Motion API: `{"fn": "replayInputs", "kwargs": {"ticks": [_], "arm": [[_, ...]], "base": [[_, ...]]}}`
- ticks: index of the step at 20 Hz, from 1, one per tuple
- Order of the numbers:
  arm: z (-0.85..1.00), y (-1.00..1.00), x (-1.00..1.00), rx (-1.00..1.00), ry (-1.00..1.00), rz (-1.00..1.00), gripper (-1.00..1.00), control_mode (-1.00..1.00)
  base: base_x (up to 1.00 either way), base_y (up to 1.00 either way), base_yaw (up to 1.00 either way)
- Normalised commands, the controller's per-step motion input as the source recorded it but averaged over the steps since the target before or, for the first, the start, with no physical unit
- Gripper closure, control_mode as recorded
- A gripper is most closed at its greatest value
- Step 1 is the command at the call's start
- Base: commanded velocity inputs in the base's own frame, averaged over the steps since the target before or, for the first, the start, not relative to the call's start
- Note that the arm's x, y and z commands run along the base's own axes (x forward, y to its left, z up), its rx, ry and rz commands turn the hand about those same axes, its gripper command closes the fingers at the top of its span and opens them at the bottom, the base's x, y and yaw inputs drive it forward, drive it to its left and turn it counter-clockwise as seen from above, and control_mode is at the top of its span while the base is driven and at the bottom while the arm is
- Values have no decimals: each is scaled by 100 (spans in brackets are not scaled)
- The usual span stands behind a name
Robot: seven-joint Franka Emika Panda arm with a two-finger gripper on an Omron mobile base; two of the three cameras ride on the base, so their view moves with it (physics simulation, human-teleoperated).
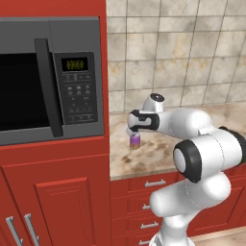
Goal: Four empty soda cans are scattered around the kitchen. Gather all the cans and cluster them next to the stove for recycling.
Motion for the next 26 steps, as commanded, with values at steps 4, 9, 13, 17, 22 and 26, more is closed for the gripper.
{"fn": "replayInputs", "kwargs": {"ticks": [4, 9, 13, 17, 22, 26], "arm": [[-19, 4, 19, 0, 0, 1, -100, -100], [-19, 5, 20, 0, 0, 1, -100, -100], [-20, 5, 19, 0, 0, 1, -100, -100], [-20, 4, 19, 0, 0, 1, -100, -100], [-19, 2, 15, 0, 0, 1, -100, -100], [-19, 0, 11, 0, 0, 0, -100, -100]], "base": [[0, 0, 0], [0, 0, 0], [0, 0, 0], [0, 0, 0], [0, 0, 0], [0, 0, 0]]}}
